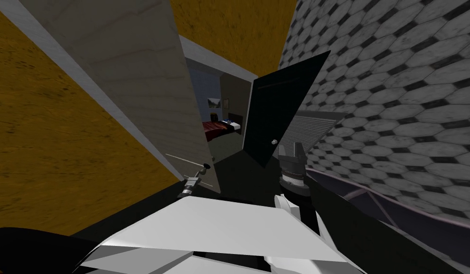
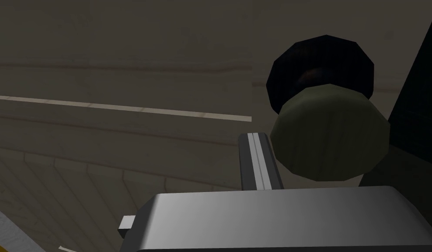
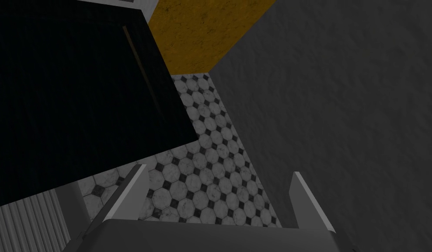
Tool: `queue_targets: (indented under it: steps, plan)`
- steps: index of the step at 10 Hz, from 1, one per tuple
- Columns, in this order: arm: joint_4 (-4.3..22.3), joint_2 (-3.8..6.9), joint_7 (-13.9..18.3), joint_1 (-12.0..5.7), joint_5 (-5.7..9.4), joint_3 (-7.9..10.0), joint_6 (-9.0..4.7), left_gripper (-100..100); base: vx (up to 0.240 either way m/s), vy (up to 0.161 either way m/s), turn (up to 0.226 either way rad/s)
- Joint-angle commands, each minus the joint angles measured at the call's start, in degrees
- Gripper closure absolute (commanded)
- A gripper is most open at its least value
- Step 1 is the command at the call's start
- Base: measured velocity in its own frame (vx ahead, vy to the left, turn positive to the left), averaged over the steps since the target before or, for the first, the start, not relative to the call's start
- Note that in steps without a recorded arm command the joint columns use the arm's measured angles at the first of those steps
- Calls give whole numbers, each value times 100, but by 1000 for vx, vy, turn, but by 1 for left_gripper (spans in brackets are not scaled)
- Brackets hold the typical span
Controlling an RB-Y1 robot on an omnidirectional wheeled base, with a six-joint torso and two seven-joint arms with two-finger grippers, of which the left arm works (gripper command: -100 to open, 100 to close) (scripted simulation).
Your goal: Pull the door open
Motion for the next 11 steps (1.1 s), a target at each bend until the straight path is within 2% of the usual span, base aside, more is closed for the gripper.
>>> queue_targets:
  steps: [1,3,11]
  plan:
    - [-86,-65,23,27,-93,-169,-35,-100,-52,34,-35]
    - [-95,-51,61,35,-140,-238,-94,-100,-71,42,-71]
    - [-101,-40,89,41,-175,-290,-137,-100,-20,12,-7]
